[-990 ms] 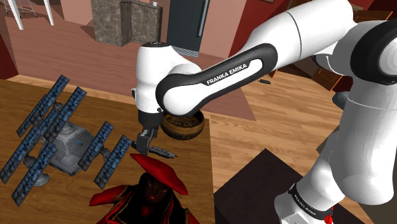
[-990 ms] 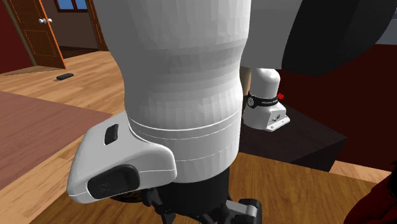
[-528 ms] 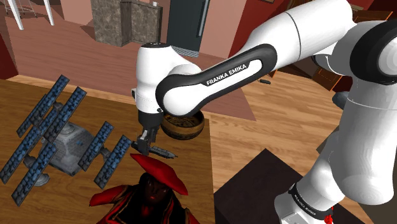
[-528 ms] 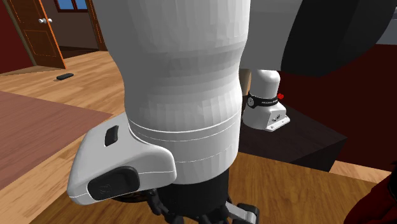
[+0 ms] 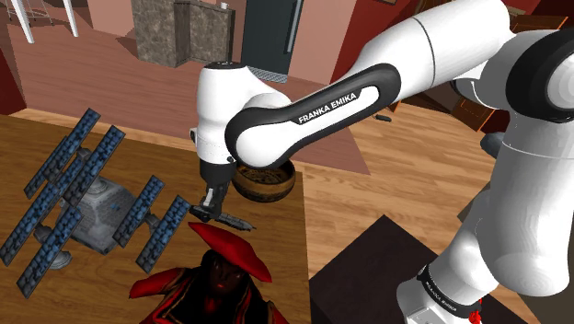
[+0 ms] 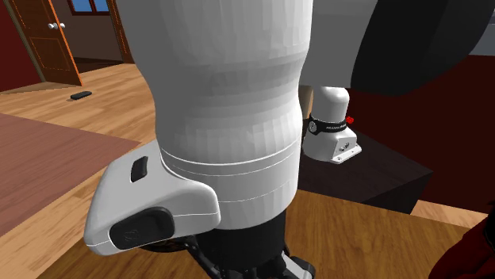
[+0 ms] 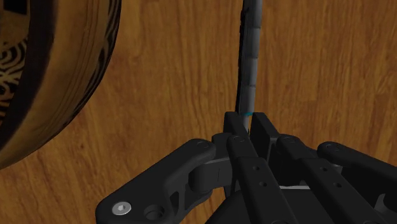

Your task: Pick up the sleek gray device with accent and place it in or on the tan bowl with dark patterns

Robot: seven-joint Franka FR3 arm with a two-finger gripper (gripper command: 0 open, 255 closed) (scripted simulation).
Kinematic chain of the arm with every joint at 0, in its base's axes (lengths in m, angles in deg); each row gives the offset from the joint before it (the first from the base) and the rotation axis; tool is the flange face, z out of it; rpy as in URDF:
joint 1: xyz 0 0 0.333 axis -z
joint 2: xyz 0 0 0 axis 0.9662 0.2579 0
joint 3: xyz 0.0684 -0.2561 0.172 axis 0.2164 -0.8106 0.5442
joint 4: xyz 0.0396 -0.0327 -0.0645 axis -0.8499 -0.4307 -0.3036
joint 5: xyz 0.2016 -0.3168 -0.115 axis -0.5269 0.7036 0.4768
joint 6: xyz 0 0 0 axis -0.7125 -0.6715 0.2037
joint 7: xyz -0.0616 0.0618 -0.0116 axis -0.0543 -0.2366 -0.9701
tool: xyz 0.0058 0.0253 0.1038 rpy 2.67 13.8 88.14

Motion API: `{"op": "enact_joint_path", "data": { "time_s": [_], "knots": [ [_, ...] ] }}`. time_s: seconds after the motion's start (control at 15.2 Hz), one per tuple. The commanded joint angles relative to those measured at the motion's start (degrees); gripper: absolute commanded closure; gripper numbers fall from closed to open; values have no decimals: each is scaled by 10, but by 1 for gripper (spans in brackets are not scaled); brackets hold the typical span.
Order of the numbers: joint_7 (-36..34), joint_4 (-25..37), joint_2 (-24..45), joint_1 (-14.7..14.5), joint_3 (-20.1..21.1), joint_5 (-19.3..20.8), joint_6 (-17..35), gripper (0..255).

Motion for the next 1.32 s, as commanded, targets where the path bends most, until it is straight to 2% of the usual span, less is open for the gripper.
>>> {"op": "enact_joint_path", "data": {
  "time_s": [0.0, 1.25],
  "knots": [
    [0, 0, 0, 0, 0, 0, 0, 255],
    [15, 68, -63, 9, 11, -30, -127, 255]
  ]
}}
